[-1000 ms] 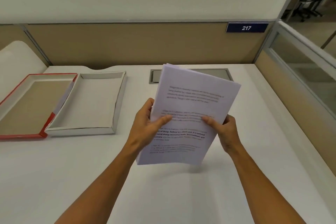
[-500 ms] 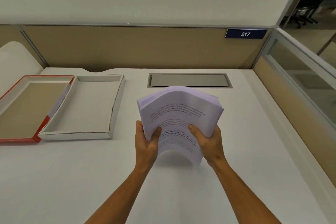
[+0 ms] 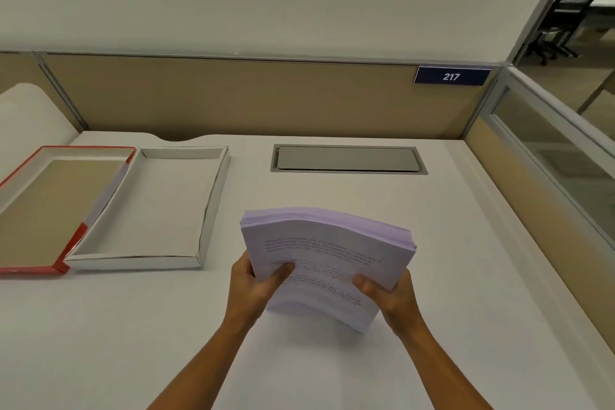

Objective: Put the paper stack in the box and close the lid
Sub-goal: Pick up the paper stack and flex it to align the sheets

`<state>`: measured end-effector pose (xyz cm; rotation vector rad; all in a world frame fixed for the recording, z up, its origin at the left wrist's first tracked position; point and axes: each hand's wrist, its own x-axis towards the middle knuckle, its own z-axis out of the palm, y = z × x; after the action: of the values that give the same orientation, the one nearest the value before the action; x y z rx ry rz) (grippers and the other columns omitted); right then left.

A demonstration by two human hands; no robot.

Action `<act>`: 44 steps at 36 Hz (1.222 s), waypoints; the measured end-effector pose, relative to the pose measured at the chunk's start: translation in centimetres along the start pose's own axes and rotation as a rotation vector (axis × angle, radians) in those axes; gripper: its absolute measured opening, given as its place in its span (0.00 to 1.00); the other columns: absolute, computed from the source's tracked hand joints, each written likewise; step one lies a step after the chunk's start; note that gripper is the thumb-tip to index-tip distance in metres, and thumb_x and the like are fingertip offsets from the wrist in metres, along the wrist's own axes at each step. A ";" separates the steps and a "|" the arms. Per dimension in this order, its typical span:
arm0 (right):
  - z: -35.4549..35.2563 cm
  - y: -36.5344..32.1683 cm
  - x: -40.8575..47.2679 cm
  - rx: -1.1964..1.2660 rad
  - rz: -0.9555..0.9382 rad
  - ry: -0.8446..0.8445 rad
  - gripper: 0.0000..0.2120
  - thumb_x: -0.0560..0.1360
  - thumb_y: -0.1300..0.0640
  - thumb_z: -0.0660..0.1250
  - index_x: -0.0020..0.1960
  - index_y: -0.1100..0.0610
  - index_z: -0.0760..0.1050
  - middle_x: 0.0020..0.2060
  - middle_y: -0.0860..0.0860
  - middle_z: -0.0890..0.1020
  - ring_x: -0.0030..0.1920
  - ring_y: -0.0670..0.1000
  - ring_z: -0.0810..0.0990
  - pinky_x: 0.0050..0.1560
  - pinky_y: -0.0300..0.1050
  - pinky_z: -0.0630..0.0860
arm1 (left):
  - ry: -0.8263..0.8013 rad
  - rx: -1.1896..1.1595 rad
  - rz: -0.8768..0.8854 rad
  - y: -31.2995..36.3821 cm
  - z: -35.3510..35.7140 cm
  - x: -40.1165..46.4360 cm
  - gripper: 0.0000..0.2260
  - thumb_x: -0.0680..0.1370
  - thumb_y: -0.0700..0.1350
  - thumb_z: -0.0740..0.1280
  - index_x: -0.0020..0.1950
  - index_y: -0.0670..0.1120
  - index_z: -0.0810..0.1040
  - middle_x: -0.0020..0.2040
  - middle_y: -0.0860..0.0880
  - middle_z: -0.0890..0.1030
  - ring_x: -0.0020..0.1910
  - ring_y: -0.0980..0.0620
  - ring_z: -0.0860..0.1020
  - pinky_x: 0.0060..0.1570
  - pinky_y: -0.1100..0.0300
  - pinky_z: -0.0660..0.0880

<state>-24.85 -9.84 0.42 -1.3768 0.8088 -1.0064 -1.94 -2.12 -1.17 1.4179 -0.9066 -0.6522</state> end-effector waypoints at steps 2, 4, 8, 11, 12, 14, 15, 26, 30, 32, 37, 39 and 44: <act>0.3 0.1 0.1 0.026 -0.011 0.011 0.19 0.67 0.50 0.74 0.57 0.37 0.82 0.50 0.47 0.87 0.51 0.52 0.85 0.43 0.46 0.84 | -0.011 -0.007 -0.010 0.0 0.0 -0.2 0.18 0.64 0.57 0.76 0.52 0.67 0.81 0.49 0.60 0.85 0.48 0.55 0.83 0.39 0.64 0.81; 0.7 0.1 0.0 0.052 -0.016 0.035 0.17 0.68 0.50 0.73 0.55 0.38 0.83 0.48 0.48 0.87 0.49 0.52 0.85 0.43 0.48 0.84 | -0.021 -0.018 -0.015 0.1 0.0 -0.4 0.18 0.63 0.60 0.76 0.52 0.69 0.81 0.48 0.61 0.85 0.49 0.55 0.83 0.38 0.65 0.81; 0.9 0.3 -0.4 0.110 0.006 0.047 0.14 0.68 0.50 0.72 0.54 0.40 0.84 0.46 0.49 0.87 0.49 0.54 0.85 0.44 0.53 0.85 | -0.046 -0.032 0.014 0.7 0.3 -0.8 0.19 0.64 0.59 0.77 0.53 0.70 0.80 0.49 0.62 0.85 0.48 0.56 0.84 0.39 0.63 0.82; 0.2 0.6 -0.4 0.202 0.068 -0.017 0.17 0.68 0.51 0.73 0.56 0.45 0.83 0.48 0.52 0.86 0.50 0.56 0.84 0.49 0.64 0.82 | -0.006 -0.066 0.037 0.6 1.0 -1.6 0.19 0.65 0.56 0.78 0.53 0.69 0.81 0.48 0.61 0.85 0.47 0.56 0.84 0.39 0.62 0.82; 0.0 0.7 -0.4 0.226 0.083 -0.042 0.18 0.67 0.51 0.73 0.57 0.45 0.83 0.48 0.53 0.85 0.50 0.56 0.84 0.49 0.63 0.82 | 0.020 -0.075 0.043 0.4 1.3 -1.9 0.18 0.65 0.54 0.78 0.52 0.68 0.81 0.47 0.60 0.86 0.46 0.55 0.84 0.38 0.63 0.82; -0.3 0.7 -0.7 0.238 0.094 -0.057 0.19 0.67 0.51 0.73 0.58 0.43 0.82 0.49 0.51 0.85 0.50 0.54 0.84 0.48 0.57 0.83 | 0.066 -0.084 0.032 -0.1 1.8 -2.3 0.19 0.68 0.46 0.78 0.52 0.66 0.82 0.47 0.58 0.86 0.47 0.53 0.84 0.38 0.63 0.82; -0.3 0.7 -0.8 0.235 0.094 -0.049 0.20 0.66 0.50 0.73 0.58 0.42 0.82 0.49 0.50 0.85 0.50 0.54 0.84 0.47 0.55 0.83 | 0.083 -0.089 0.015 -0.4 2.0 -2.5 0.19 0.68 0.44 0.77 0.54 0.63 0.82 0.47 0.56 0.86 0.48 0.51 0.84 0.38 0.62 0.82; 3.2 1.0 -3.6 -0.041 -0.180 0.114 0.17 0.72 0.52 0.71 0.57 0.35 0.80 0.46 0.39 0.86 0.46 0.41 0.85 0.39 0.37 0.82 | 0.124 -0.104 -0.054 -0.2 2.9 -2.9 0.12 0.69 0.47 0.73 0.49 0.61 0.83 0.44 0.55 0.86 0.46 0.50 0.84 0.39 0.58 0.84; 3.5 1.2 -4.0 -0.082 -0.231 0.216 0.14 0.70 0.52 0.72 0.51 0.34 0.81 0.40 0.38 0.85 0.40 0.39 0.84 0.35 0.35 0.81 | 0.154 -0.116 0.006 0.3 3.3 -3.4 0.16 0.70 0.47 0.72 0.49 0.69 0.81 0.42 0.60 0.85 0.43 0.55 0.84 0.35 0.66 0.80; 3.1 1.1 -4.0 -0.122 -0.257 0.232 0.19 0.69 0.57 0.73 0.50 0.33 0.81 0.38 0.37 0.84 0.38 0.39 0.83 0.34 0.36 0.81 | 0.164 -0.113 0.027 0.5 3.5 -3.5 0.17 0.71 0.45 0.74 0.49 0.70 0.81 0.42 0.60 0.85 0.44 0.55 0.83 0.34 0.67 0.80; 2.9 1.0 -3.3 -0.056 -0.179 0.290 0.19 0.69 0.58 0.73 0.51 0.34 0.83 0.42 0.42 0.87 0.43 0.47 0.86 0.35 0.39 0.83 | 0.191 -0.109 0.031 0.6 3.7 -3.7 0.16 0.70 0.46 0.72 0.48 0.69 0.82 0.42 0.62 0.84 0.44 0.56 0.83 0.34 0.68 0.79; 2.9 1.0 -3.0 -0.001 -0.128 0.323 0.16 0.69 0.55 0.74 0.51 0.36 0.83 0.43 0.45 0.87 0.45 0.49 0.86 0.36 0.40 0.83 | 0.193 -0.121 0.023 0.5 3.7 -3.8 0.12 0.70 0.46 0.72 0.47 0.64 0.83 0.42 0.60 0.85 0.44 0.55 0.83 0.34 0.67 0.79; 3.2 0.8 -2.0 0.043 -0.093 0.358 0.13 0.69 0.54 0.74 0.51 0.38 0.84 0.43 0.46 0.87 0.46 0.51 0.86 0.36 0.42 0.83 | 0.161 -0.136 0.015 0.4 3.5 -3.9 0.15 0.71 0.42 0.72 0.51 0.61 0.80 0.43 0.60 0.85 0.45 0.54 0.83 0.35 0.66 0.81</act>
<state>-22.64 -6.80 -0.38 -1.2227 0.9853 -1.3595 -6.98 -0.65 -1.54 1.3201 -0.7320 -0.5696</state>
